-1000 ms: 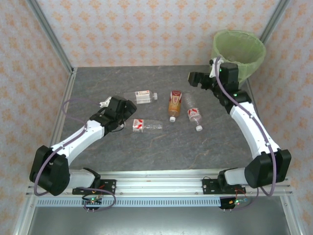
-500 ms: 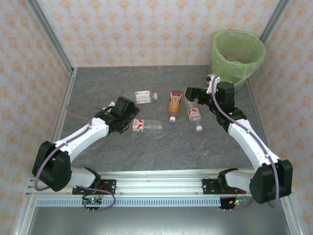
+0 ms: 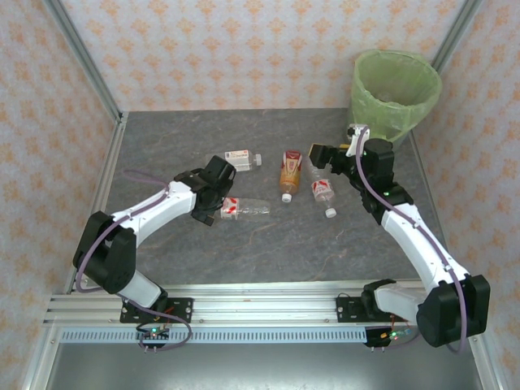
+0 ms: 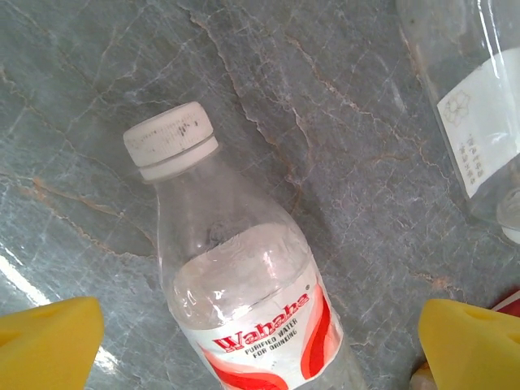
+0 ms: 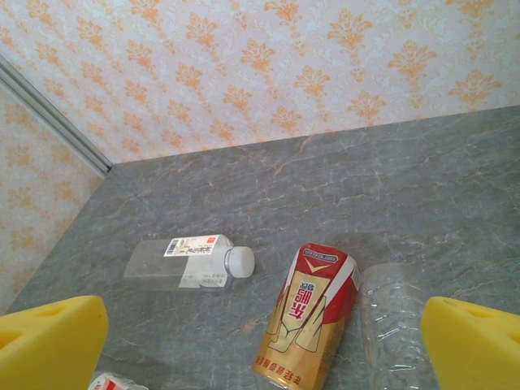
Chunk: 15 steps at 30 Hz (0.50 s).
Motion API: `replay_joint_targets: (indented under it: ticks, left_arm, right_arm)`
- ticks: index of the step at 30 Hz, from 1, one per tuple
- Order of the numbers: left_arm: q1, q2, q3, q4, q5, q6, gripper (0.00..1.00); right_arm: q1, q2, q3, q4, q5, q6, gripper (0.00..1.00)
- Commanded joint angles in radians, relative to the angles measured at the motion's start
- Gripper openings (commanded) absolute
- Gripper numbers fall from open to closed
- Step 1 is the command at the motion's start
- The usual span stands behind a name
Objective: Put the plastic bottles in the bin
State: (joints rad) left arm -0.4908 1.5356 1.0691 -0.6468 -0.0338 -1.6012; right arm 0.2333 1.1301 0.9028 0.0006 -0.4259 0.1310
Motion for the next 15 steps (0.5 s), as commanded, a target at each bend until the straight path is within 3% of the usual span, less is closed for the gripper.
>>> replay_joint_targets:
  ticks: [1, 9, 15]
  left_arm:
    - [0.003, 0.015, -0.011, -0.049, -0.061, -0.078, 1.00]
    - [0.047, 0.019, -0.044, 0.011, -0.132, -0.116, 0.93]
    - [0.079, 0.043, -0.092, 0.077, -0.084, -0.146, 0.87]
  right_arm:
    - [0.006, -0.026, -0.008, 0.000, 0.020, -0.004, 0.99]
    - [0.006, -0.042, -0.012, -0.017, 0.021, 0.001, 0.99]
    - [0.006, -0.048, -0.013, -0.028, 0.022, 0.013, 0.99]
